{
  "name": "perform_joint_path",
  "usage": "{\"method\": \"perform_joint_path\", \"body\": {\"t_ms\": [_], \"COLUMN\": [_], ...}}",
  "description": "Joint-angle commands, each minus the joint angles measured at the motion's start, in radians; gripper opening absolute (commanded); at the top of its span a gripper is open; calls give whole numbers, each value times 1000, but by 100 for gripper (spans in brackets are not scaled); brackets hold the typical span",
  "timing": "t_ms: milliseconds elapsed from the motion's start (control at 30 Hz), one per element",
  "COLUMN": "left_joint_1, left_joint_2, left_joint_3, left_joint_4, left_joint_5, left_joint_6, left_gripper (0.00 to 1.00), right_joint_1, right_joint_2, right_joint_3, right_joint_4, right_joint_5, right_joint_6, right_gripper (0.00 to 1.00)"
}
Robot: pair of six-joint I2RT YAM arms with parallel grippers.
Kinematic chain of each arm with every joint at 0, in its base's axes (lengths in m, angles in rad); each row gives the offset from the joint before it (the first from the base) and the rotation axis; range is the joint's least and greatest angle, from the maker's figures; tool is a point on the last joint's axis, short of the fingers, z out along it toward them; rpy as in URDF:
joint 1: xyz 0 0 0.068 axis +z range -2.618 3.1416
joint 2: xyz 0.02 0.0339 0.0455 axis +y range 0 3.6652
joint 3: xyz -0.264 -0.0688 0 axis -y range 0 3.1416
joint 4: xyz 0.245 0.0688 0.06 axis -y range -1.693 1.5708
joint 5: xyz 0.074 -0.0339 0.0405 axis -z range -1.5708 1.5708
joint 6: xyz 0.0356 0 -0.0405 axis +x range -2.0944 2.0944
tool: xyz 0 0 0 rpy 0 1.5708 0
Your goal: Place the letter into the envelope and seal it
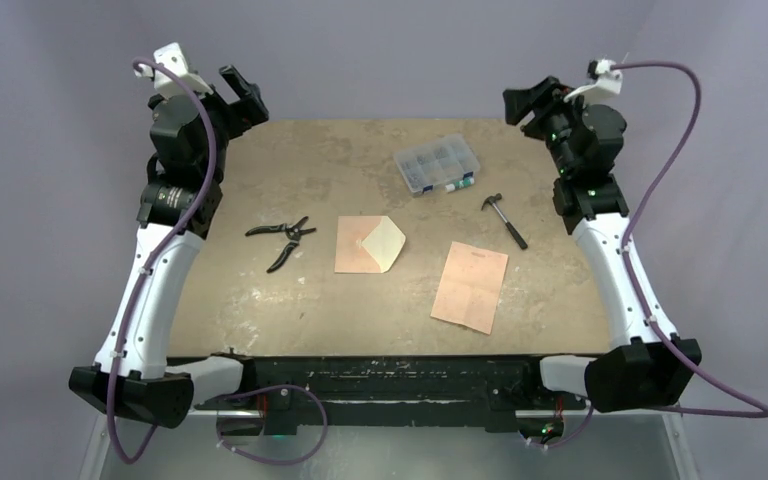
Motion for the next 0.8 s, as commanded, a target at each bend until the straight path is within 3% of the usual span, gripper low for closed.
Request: {"method": "perform_joint_path", "body": {"t_ms": [0, 100, 167, 333, 467, 667, 767], "left_joint_1": [3, 4, 5, 5, 5, 5, 5], "left_joint_2": [45, 66, 50, -26, -67, 25, 41], "left_joint_3": [47, 33, 3, -61, -118, 3, -15], "left_joint_4": [-103, -136, -113, 44, 139, -89, -108], "left_joint_5": [31, 6, 75, 163, 194, 271, 439], "left_joint_6": [-40, -54, 27, 171, 178, 188, 201], "left_gripper": [99, 99, 99, 99, 99, 99, 99], "right_joint_1": [-2, -2, -2, -2, -2, -1, -2], "right_joint_2": [-78, -66, -50, -67, -86, -106, -113], "right_joint_3": [-76, -126, -154, -263, -325, -481, -568], "right_joint_4": [-139, -279, -375, -504, -599, -687, -672], "right_joint_5": [59, 10, -17, -15, 15, 29, 37], "right_joint_6": [71, 116, 125, 47, 44, 91, 145], "right_gripper": [68, 70, 77, 84, 84, 85, 83]}}
